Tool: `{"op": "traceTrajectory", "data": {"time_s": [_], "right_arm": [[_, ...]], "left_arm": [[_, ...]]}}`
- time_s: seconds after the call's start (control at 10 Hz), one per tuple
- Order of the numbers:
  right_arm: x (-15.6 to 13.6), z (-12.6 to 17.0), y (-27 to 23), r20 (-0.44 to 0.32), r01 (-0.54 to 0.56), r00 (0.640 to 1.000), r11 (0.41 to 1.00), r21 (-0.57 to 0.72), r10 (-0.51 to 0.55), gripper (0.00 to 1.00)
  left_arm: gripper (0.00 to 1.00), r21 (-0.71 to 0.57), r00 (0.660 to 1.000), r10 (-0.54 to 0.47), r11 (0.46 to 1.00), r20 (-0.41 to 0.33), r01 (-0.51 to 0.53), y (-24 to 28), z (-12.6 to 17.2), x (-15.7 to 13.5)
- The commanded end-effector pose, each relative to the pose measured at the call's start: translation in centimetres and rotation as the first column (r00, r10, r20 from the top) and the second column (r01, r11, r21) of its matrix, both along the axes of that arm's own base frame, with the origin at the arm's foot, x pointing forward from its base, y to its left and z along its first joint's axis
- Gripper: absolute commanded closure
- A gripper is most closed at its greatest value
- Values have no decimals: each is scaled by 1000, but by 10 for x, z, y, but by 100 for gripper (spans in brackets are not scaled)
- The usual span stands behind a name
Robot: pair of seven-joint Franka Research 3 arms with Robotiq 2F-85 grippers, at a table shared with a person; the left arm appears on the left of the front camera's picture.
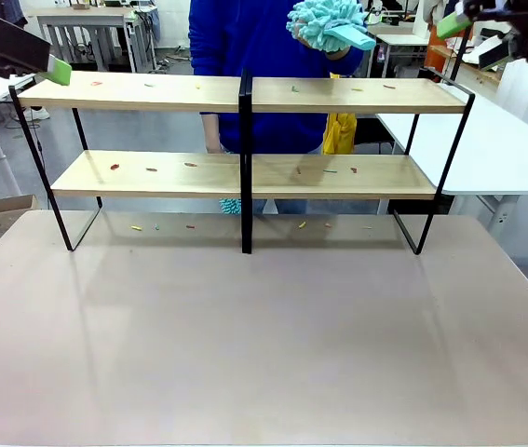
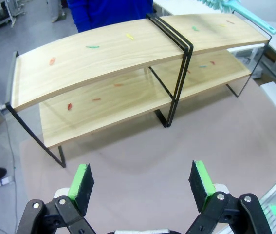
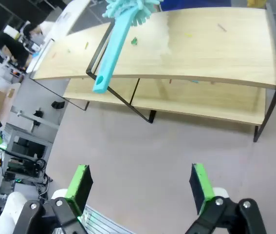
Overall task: Clean the shelves.
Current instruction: Pick up the Duster when the human hands it over.
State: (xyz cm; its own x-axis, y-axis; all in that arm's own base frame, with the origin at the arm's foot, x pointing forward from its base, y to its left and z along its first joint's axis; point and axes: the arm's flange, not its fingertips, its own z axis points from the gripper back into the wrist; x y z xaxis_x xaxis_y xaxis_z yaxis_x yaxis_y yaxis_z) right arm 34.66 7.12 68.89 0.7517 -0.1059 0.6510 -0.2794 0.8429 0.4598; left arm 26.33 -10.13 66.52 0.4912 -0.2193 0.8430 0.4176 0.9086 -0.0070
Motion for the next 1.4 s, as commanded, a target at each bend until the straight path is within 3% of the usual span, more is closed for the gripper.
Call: {"op": "traceTrajectory", "data": {"time_s": [0.0,0.2,0.4,0.6,0.7,0.9,1.3], "right_arm": [[-7,-11,25,-63,-146,987,989,2,145,0],[65,-16,19,-187,-178,952,933,312,244,0],[126,-27,24,-143,-116,965,847,519,220,0],[158,-49,34,-159,-66,969,819,570,188,0],[170,-58,33,-160,-58,966,770,635,205,0],[188,-71,32,-194,0,967,762,648,166,0],[195,-80,35,-166,-40,964,727,685,209,0]], "left_arm": [[0,1,1000,3,1000,1,-3,2,1,0],[0,1,1000,3,1000,1,-3,2,1,0],[0,1,1000,3,1000,1,-3,2,1,0],[0,1,1000,3,1000,1,-3,2,1,0],[0,1,1000,3,1000,1,-3,2,1,0],[0,1,1000,3,1000,1,-3,2,1,0],[0,1,1000,3,1000,1,-3,2,1,0]]}}
